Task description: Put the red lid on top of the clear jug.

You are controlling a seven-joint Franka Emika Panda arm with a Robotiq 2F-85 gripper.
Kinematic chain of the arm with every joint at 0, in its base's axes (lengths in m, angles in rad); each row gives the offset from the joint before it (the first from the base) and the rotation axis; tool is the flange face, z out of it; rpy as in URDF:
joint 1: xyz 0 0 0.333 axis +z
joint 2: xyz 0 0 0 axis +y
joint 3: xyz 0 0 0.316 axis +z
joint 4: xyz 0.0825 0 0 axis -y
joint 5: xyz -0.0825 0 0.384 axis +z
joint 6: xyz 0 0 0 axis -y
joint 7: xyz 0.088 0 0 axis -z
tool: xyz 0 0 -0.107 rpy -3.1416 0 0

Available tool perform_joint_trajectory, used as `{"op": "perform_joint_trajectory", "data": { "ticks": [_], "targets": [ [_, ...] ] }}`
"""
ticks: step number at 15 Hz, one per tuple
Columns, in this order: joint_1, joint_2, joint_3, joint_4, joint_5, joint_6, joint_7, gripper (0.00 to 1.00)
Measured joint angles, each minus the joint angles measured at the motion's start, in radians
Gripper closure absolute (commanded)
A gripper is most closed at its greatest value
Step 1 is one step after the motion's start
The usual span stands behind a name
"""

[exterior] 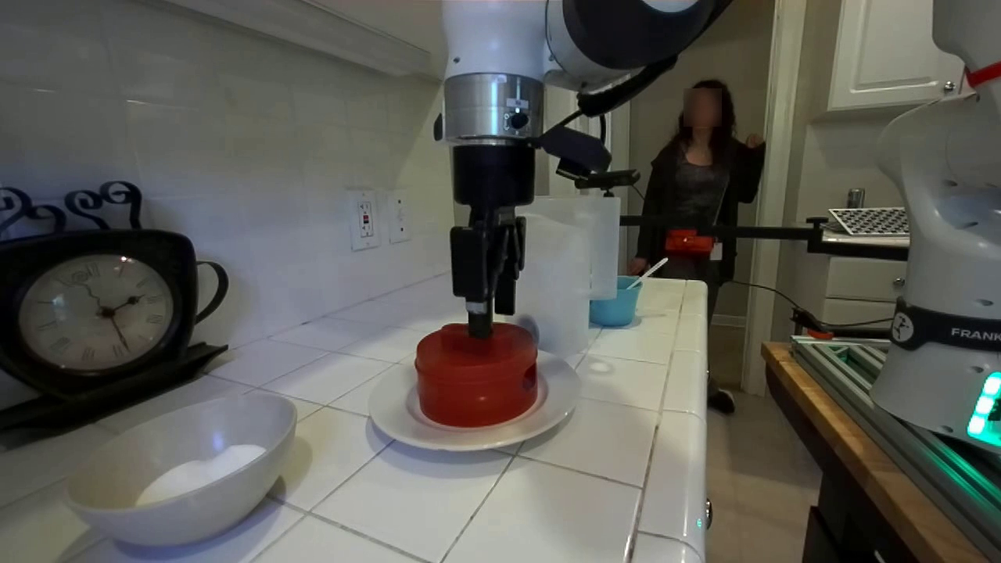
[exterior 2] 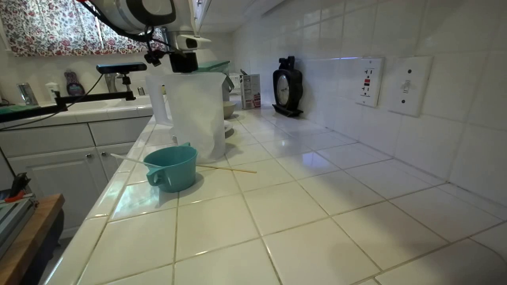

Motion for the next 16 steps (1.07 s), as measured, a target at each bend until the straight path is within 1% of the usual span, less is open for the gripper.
{"op": "perform_joint_trajectory", "data": {
  "ticks": [2,4,6,7,8,10,11,12,13,14,16],
  "targets": [
    [0.002,0.005,-0.004,0.0,-0.013,0.007,0.007,0.28],
    [0.007,0.01,-0.009,0.0,-0.023,0.013,0.012,0.34],
    [0.011,0.014,-0.013,0.0,-0.031,0.015,0.016,0.43],
    [0.013,0.015,-0.014,0.0,-0.032,0.016,0.016,0.53],
    [0.014,0.015,-0.014,0.0,-0.032,0.018,0.016,0.5],
    [0.019,0.015,-0.016,0.0,-0.032,0.02,0.017,0.56],
    [0.021,0.015,-0.016,0.001,-0.032,0.022,0.018,0.55],
    [0.023,0.016,-0.017,0.001,-0.032,0.023,0.018,0.64],
    [0.025,0.016,-0.017,0.001,-0.032,0.025,0.018,0.68],
    [0.026,0.016,-0.017,0.001,-0.032,0.026,0.018,0.74],
    [0.026,0.017,-0.017,0.001,-0.032,0.027,0.018,0.95]
  ]
}}
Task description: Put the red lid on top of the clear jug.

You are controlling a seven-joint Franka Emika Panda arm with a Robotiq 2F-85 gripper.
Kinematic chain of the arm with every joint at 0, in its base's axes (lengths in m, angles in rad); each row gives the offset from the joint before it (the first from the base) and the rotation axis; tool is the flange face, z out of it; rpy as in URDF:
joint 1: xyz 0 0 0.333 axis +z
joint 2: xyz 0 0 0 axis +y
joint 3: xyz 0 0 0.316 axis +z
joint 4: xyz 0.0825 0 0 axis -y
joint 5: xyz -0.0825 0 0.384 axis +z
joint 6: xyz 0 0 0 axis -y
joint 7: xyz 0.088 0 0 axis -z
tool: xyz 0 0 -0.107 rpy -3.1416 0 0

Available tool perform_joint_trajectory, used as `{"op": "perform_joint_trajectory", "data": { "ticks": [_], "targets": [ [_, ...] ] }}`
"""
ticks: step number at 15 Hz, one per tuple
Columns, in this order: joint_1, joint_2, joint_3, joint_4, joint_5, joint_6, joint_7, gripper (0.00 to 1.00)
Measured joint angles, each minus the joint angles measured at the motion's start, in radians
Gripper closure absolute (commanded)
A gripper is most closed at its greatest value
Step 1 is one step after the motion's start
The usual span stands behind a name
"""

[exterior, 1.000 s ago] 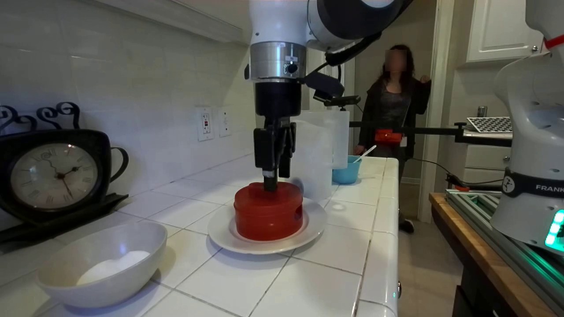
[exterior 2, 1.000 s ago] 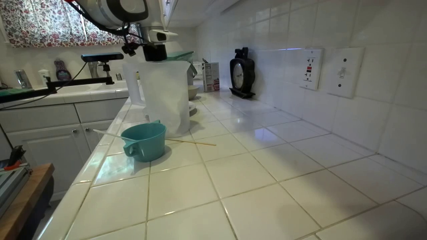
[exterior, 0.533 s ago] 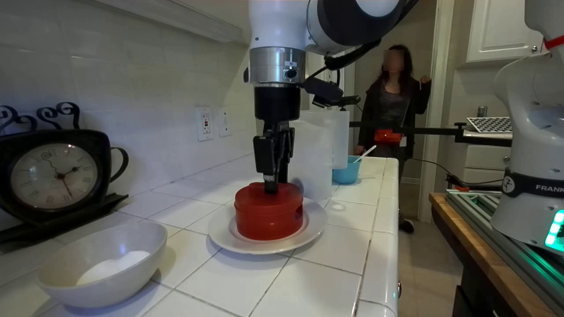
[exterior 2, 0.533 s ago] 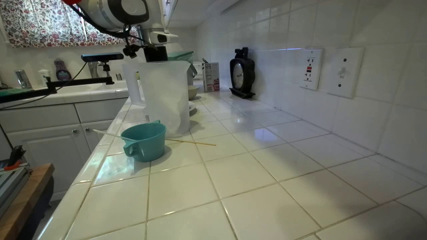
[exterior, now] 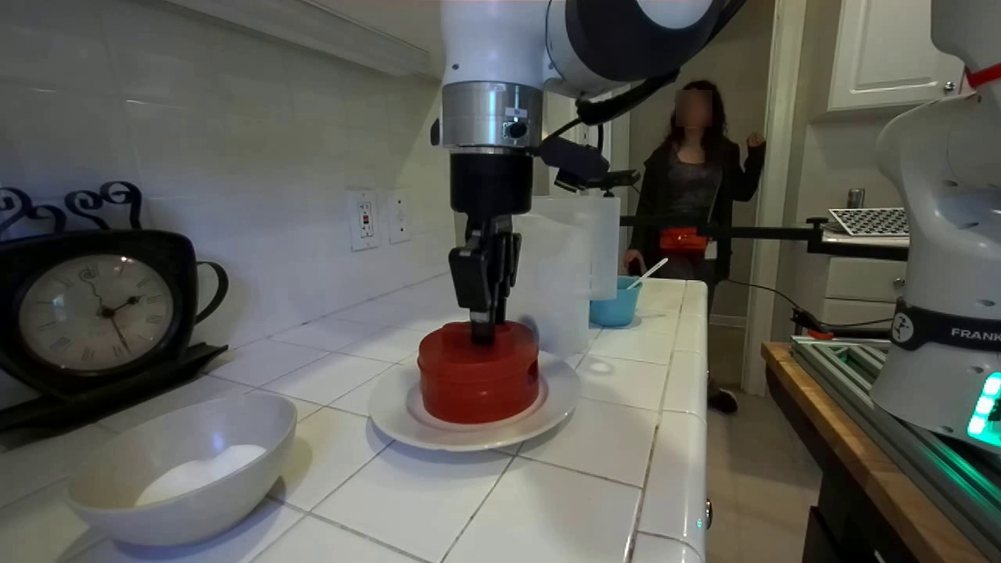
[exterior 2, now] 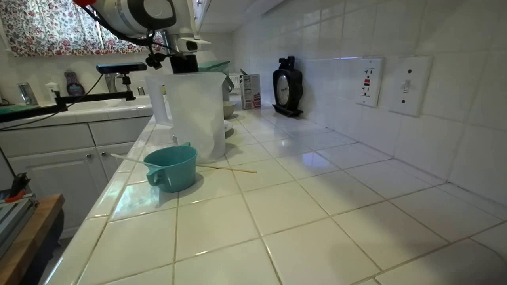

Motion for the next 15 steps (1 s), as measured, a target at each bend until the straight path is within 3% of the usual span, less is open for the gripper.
{"op": "perform_joint_trajectory", "data": {
  "ticks": [9,15],
  "targets": [
    [0.002,-0.02,-0.001,0.017,0.0,-0.012,0.0,0.92],
    [0.004,-0.166,0.017,0.048,0.005,-0.16,0.0,0.92]
  ]
}}
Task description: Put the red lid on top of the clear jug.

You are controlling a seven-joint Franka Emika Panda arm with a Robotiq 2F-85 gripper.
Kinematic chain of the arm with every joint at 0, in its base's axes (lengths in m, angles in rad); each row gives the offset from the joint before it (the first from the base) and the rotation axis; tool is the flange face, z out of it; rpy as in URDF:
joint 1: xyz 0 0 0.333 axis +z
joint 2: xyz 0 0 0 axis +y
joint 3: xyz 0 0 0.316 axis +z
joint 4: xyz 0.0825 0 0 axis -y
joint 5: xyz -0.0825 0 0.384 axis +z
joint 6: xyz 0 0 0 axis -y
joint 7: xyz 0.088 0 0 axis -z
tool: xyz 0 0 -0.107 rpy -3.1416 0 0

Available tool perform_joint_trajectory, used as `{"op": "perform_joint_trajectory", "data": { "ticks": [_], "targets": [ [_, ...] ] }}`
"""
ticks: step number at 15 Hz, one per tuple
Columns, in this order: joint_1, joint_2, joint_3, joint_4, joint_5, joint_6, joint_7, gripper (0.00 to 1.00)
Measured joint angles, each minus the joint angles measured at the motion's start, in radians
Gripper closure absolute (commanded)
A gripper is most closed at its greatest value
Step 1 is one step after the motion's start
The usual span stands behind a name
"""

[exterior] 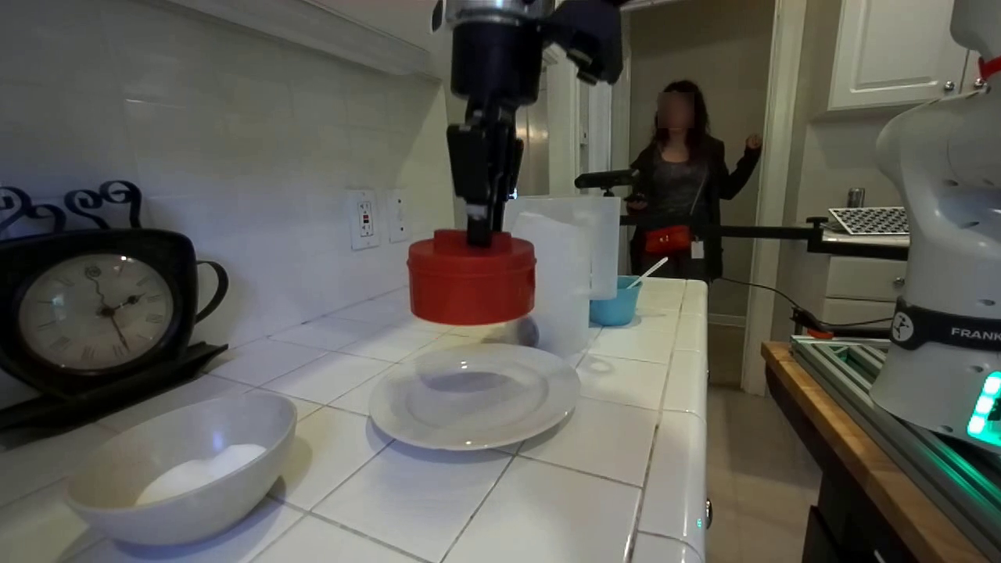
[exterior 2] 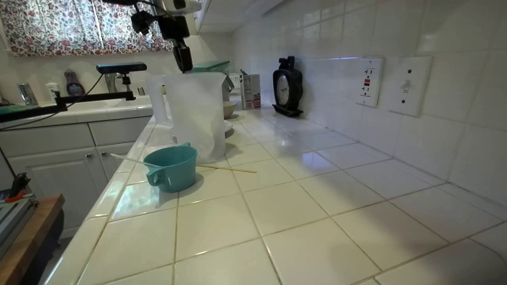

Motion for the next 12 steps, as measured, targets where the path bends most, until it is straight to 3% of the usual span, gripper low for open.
{"op": "perform_joint_trajectory", "data": {
  "ticks": [6,12],
  "targets": [
    [-0.001,-0.167,0.018,0.012,0.0,-0.184,-0.002,0.92],
    [-0.02,-0.282,0.018,0.02,0.002,-0.272,-0.003,0.92]
  ]
}}
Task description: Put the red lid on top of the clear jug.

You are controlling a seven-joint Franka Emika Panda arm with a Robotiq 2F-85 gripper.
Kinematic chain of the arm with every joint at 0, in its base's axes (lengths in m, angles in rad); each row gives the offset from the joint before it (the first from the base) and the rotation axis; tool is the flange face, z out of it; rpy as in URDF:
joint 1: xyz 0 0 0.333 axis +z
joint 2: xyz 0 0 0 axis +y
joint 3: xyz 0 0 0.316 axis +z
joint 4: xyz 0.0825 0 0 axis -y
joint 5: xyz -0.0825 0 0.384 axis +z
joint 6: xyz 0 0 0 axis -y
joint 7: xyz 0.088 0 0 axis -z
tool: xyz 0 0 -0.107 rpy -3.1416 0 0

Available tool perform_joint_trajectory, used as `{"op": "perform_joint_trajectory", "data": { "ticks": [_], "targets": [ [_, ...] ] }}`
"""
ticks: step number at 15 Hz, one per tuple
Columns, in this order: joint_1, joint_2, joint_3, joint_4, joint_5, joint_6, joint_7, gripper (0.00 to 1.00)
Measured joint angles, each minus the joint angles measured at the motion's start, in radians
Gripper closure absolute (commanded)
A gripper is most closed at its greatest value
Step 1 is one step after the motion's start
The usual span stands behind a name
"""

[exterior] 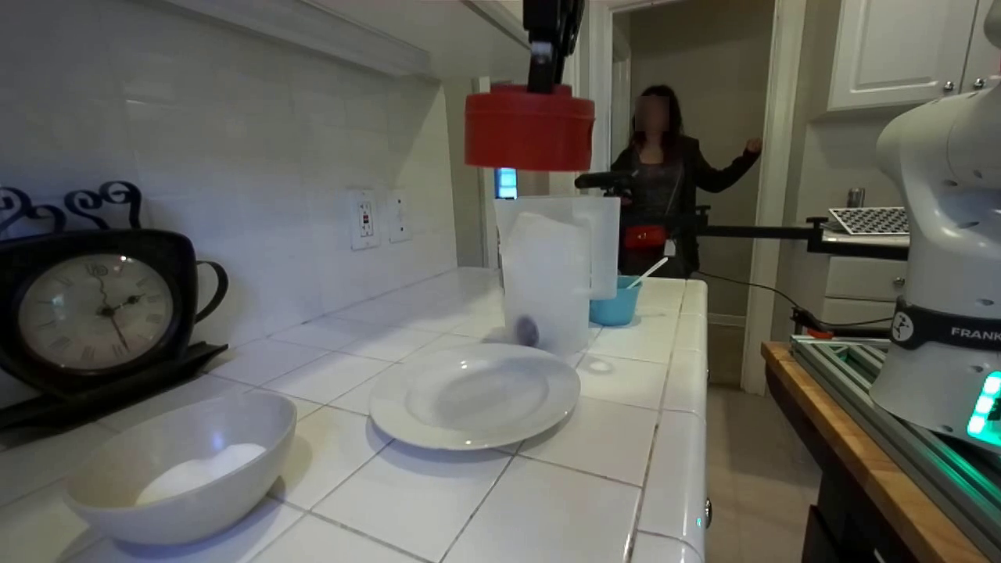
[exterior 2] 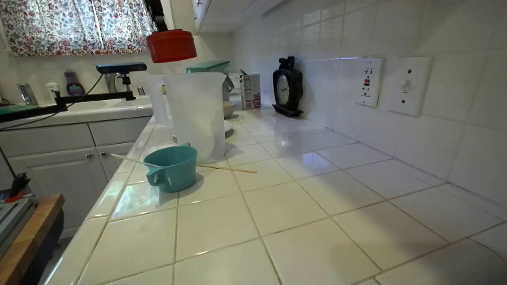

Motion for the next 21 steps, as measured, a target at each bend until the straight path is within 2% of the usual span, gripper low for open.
{"op": "perform_joint_trajectory", "data": {
  "ticks": [4,12,21],
  "targets": [
    [-0.041,-0.043,-0.007,0.0,0.002,-0.056,0.0,0.92],
    [-0.125,-0.058,-0.054,0.0,0.045,-0.094,0.001,0.92],
    [-0.194,-0.026,-0.067,-0.039,0.054,-0.067,0.078,0.92]
  ]
}}
